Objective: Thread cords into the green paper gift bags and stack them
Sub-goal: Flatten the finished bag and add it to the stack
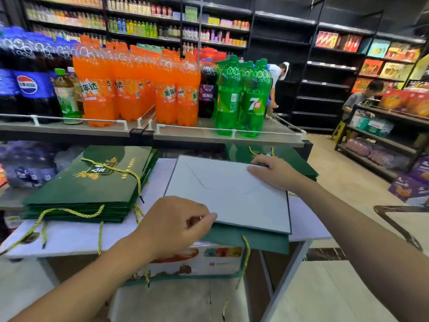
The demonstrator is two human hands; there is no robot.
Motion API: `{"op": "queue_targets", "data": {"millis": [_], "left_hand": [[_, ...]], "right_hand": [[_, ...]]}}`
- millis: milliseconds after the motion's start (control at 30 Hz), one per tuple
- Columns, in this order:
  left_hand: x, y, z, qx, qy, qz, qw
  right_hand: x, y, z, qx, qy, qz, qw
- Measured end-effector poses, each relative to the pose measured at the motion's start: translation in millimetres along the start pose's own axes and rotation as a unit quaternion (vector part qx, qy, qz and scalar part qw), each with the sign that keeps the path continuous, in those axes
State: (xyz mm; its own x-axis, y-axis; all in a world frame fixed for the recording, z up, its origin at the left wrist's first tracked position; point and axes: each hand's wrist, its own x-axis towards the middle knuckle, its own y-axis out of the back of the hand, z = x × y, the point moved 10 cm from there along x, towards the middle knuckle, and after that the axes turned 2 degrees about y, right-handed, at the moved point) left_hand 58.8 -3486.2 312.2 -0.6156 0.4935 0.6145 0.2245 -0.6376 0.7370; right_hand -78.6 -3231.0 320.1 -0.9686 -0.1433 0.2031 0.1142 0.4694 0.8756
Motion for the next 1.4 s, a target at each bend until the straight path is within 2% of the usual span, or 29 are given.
{"op": "queue_targets", "data": {"millis": [100, 233, 333, 400, 500, 567, 700, 800, 867, 900, 1033, 1067, 1133, 1200, 1233, 1400], "left_hand": [[4, -8, -12, 0.041, -0.033, 0.01, 0.999], [-3, -58, -53, 0.061, -0.007, -0.137, 0.989], [-17, -88, -75, 0.067, 0.043, -0.241, 0.967], [-25, -97, -84, 0.056, 0.068, -0.276, 0.957], [-28, -100, -91, 0.037, 0.09, -0.268, 0.958], [-29, -100, -95, 0.036, 0.104, -0.259, 0.96], [-28, -100, -97, 0.031, 0.108, -0.245, 0.963], [-28, -101, -97, 0.024, 0.113, -0.243, 0.963], [-27, -102, -97, 0.026, 0.111, -0.242, 0.964], [-28, -102, -97, 0.027, 0.111, -0.241, 0.964], [-28, -103, -99, 0.026, 0.111, -0.238, 0.965], [-28, -103, -99, 0.026, 0.111, -0.236, 0.965], [-28, -103, -99, 0.029, 0.11, -0.233, 0.966], [-28, -102, -98, 0.031, 0.111, -0.23, 0.966], [-28, -101, -98, 0.032, 0.11, -0.228, 0.967], [-29, -102, -100, 0.031, 0.11, -0.223, 0.968]], "right_hand": [[-1, -21, 7, -0.026, 0.023, -0.042, 0.999], [-2, -38, 7, -0.101, 0.059, -0.044, 0.992], [-6, -39, 7, -0.189, 0.075, 0.0, 0.979], [-17, -36, -2, -0.177, 0.098, 0.027, 0.979], [-49, -44, -26, -0.092, 0.153, 0.007, 0.984], [-77, -53, -39, -0.078, 0.196, -0.02, 0.977], [-129, -72, -56, -0.099, 0.287, -0.071, 0.95], [-155, -97, -61, -0.176, 0.37, -0.104, 0.906], [-158, -109, -53, -0.24, 0.385, -0.082, 0.887], [-157, -109, -52, -0.237, 0.386, -0.058, 0.89], [-154, -94, -76, -0.118, 0.384, 0.016, 0.916], [-149, -89, -82, -0.051, 0.351, 0.008, 0.935], [-130, -86, -79, 0.137, 0.223, -0.042, 0.964], [-114, -88, -75, 0.307, 0.111, -0.091, 0.941], [-106, -85, -75, 0.349, 0.081, -0.098, 0.929], [-74, -61, -101, 0.491, 0.024, -0.149, 0.858]]}}
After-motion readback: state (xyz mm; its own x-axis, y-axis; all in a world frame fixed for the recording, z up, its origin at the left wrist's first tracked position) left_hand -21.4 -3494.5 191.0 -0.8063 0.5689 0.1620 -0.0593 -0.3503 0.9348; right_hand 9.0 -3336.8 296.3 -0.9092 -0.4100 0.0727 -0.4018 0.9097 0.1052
